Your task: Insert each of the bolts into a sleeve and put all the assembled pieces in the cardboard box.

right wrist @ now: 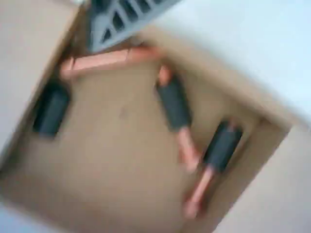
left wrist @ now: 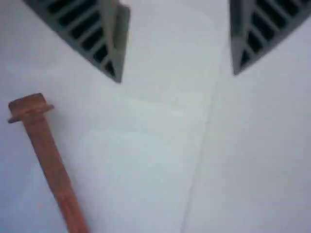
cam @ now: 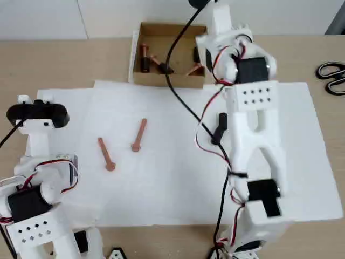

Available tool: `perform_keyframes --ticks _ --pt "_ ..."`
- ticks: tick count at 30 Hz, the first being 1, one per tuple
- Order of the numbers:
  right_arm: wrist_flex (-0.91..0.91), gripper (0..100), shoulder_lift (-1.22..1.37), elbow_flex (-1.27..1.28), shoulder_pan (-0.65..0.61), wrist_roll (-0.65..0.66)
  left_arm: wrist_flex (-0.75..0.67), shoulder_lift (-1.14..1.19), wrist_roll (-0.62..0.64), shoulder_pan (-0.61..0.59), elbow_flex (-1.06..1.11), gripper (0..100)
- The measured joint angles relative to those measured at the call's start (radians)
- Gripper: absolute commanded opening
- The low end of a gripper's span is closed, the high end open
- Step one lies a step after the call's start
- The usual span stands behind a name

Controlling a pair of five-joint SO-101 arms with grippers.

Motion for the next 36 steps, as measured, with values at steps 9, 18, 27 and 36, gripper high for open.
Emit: perform_keyframes --ticks 9,18,27,36 --pt "0.485 16.2 -0.147 0.000 0.015 -0.021 0.000 0.000 0.000 0.000 0.000 14" --pt "0.528 16.2 -0.442 0.186 0.123 -0.055 -0.006 0.000 0.000 0.000 0.032 14" --pt "0.459 16.2 -0.914 0.697 0.152 -0.061 -0.032 0.000 0.000 0.000 0.077 14" --pt "0.203 16.2 -1.181 1.257 0.164 -0.061 -0.032 0.000 0.000 0.000 0.077 14"
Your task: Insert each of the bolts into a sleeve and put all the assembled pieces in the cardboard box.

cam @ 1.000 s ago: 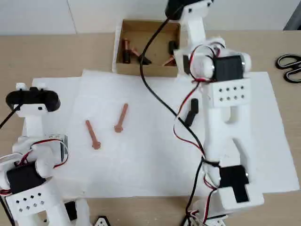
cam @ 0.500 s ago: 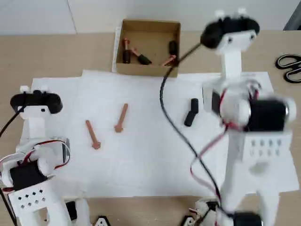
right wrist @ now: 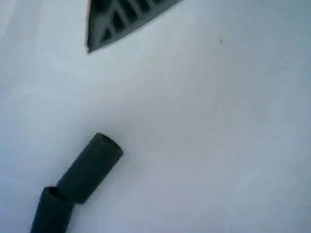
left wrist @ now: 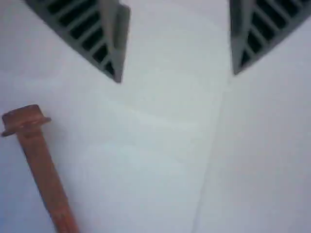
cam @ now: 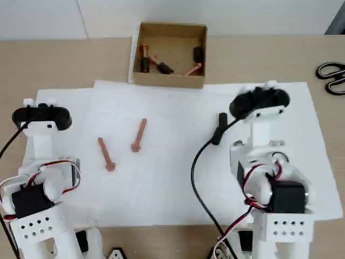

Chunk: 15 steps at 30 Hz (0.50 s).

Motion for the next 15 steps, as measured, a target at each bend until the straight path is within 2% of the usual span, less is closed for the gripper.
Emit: perform_keyframes --ticks 6,9,15 --pt "-0.012 16.2 -0.002 0.052 0.005 0.000 0.000 0.000 0.000 0.000 0.000 14" --pt "0.038 16.4 0.049 0.037 0.057 0.000 0.000 0.000 0.000 0.000 0.000 14" --pt "0.133 16.5 0.305 -0.210 0.144 0.021 0.000 0.000 0.000 0.000 0.000 14"
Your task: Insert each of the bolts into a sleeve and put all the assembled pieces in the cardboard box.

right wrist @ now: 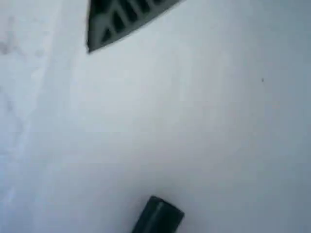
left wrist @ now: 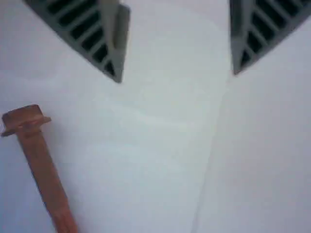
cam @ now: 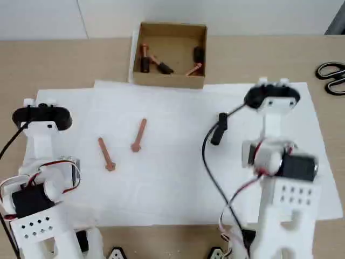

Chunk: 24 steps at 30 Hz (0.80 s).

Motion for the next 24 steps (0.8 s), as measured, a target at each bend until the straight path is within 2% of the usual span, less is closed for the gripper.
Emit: perform_keyframes --ticks 8,12,18,24 --pt "0.152 16.5 0.583 -0.425 -0.002 -0.048 0.000 0.000 0.000 0.000 0.000 14" --pt "0.198 16.5 0.821 -0.583 -0.021 -0.115 0.000 0.000 0.000 0.000 0.000 14" --pt "0.206 16.3 0.925 -0.715 -0.161 -0.195 0.000 0.000 0.000 0.000 0.000 14" --pt "0.207 16.5 0.979 -0.730 -0.299 -0.247 0.000 0.000 0.000 0.000 0.000 14"
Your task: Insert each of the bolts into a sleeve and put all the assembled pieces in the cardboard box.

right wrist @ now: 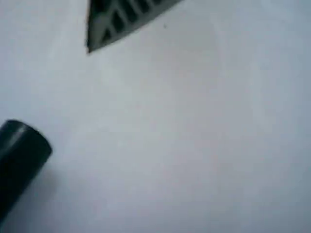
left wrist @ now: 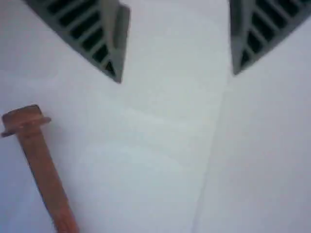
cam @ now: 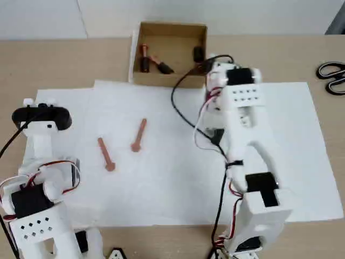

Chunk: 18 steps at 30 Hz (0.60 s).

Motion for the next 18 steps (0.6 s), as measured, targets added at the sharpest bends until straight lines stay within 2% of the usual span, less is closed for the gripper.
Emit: perform_keyframes --ticks 9,15,18 --pt "0.000 15.8 0.014 0.000 -0.026 -0.003 0.000 0.000 0.000 0.000 0.003 14" --pt "-0.023 5.0 0.014 -0.003 -0.018 -0.003 0.000 0.000 0.000 0.000 0.003 14" --pt "-0.063 4.8 0.014 -0.003 0.008 -0.003 0.000 0.000 0.000 0.000 0.003 14"
